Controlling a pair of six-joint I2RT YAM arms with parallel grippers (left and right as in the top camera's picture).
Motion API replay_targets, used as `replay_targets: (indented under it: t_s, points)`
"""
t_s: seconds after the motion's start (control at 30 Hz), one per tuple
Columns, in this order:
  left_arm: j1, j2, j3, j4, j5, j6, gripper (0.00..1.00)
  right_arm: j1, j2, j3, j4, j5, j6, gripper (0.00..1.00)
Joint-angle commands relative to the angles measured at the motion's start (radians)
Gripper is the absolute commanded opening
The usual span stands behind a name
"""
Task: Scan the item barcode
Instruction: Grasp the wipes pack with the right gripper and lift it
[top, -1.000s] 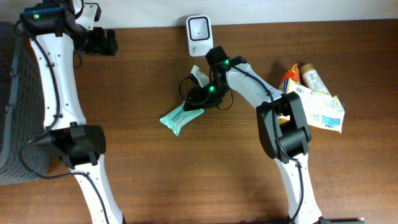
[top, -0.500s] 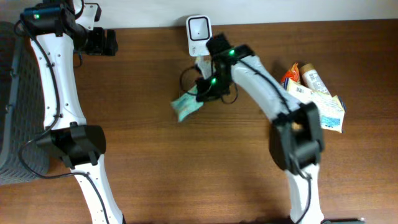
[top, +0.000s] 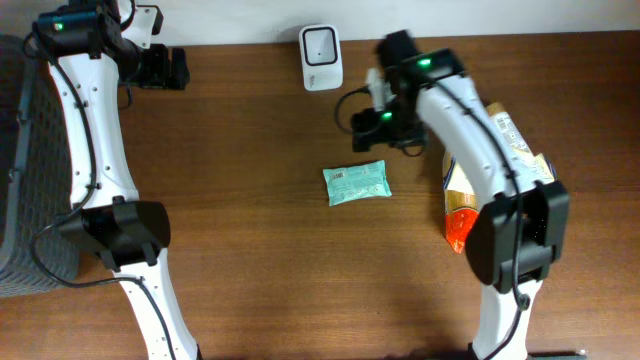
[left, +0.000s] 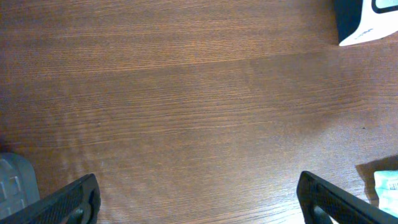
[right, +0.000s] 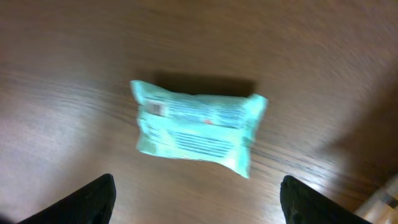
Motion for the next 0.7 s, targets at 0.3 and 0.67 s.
replay_targets:
  t_s: [0.3,0.67]
  points:
    - [0.003,0.002,0.018,0.001,0.015,0.016,0.99,-0.126,0.084,-0.520,0.505,-0.386,-0.032,0.70]
    - [0.003,0.002,0.018,0.001,0.015,0.016,0.99,-0.082,0.168,-0.512,0.517,-0.434,0.035,0.04]
